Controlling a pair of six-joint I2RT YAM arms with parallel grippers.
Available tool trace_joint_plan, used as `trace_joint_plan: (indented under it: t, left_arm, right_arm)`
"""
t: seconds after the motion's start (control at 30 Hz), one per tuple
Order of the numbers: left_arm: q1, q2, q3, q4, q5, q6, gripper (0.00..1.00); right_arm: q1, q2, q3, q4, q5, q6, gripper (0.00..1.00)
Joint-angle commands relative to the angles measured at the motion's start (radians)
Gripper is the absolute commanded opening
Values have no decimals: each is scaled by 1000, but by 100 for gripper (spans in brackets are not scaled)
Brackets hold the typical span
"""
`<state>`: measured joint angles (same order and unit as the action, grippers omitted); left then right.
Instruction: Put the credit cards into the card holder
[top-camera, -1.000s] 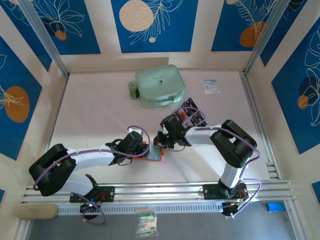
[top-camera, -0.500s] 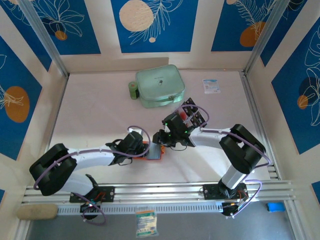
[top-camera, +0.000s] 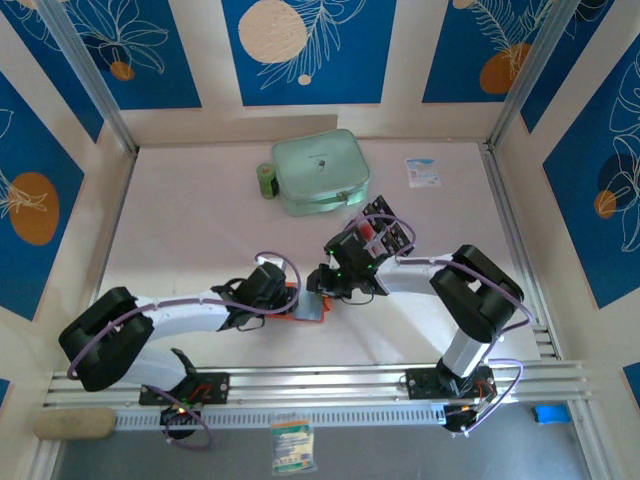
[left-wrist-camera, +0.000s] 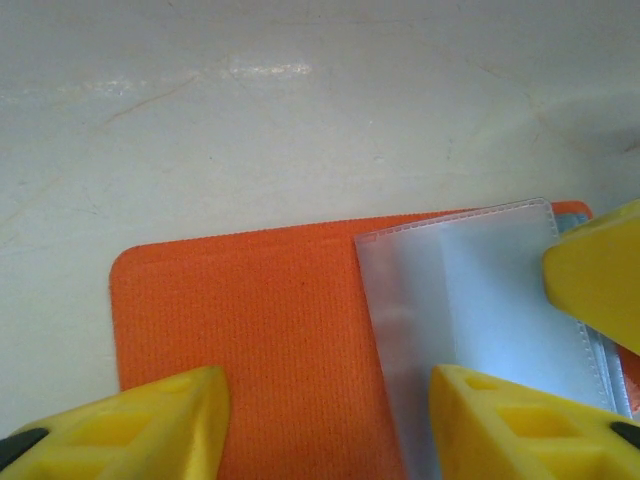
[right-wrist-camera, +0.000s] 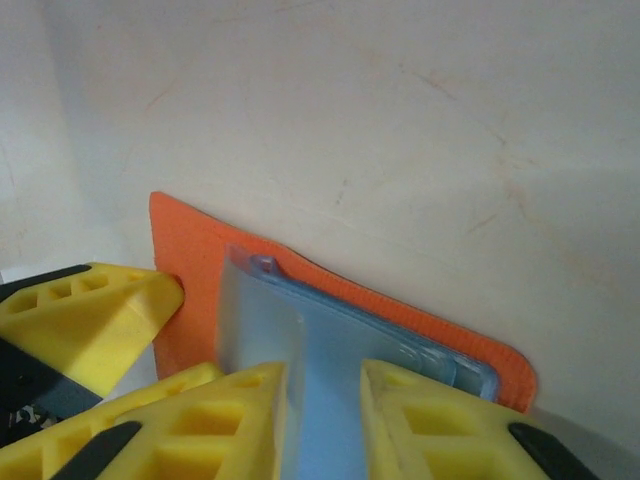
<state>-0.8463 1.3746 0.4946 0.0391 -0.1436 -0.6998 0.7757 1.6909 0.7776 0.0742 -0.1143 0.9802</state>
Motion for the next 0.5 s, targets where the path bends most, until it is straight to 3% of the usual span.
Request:
trace_joint_plan:
  t: [0.0,0.27,0.47]
  left_arm:
    - [3,3,-22,-37,24,-9,56]
    - [3,-14,-18,-40,22,-11,57]
    - [3,-87,-4,-74,2,-25,66]
  right_arm:
    - [-1,11,15,16,-53,2,22]
    - [-6,1,39,20,-89,0,19]
    - [-4,-28,42,22,-105,23,28]
